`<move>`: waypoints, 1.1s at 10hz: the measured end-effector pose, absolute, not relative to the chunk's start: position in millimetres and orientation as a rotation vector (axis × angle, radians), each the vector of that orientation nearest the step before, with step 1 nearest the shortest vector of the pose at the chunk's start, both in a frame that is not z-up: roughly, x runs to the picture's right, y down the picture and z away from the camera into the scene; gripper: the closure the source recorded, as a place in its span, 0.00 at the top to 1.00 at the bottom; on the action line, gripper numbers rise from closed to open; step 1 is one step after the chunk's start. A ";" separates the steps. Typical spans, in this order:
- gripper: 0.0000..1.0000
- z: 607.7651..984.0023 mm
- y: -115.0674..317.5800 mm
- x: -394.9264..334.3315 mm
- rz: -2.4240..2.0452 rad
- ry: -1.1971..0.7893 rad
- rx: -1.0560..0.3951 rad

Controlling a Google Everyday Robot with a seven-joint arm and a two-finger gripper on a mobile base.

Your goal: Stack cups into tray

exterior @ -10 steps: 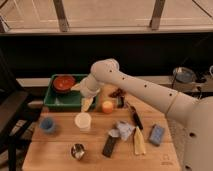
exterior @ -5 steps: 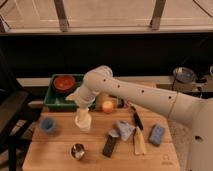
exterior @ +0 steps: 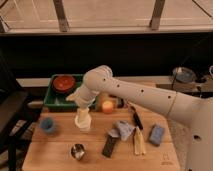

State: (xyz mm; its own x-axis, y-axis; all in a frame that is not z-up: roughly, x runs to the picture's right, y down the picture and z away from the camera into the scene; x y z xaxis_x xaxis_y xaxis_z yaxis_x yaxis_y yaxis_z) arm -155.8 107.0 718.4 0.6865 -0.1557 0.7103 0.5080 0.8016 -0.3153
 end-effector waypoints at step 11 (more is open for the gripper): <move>0.76 684.8 243.1 -193.1 -0.552 -0.769 -0.618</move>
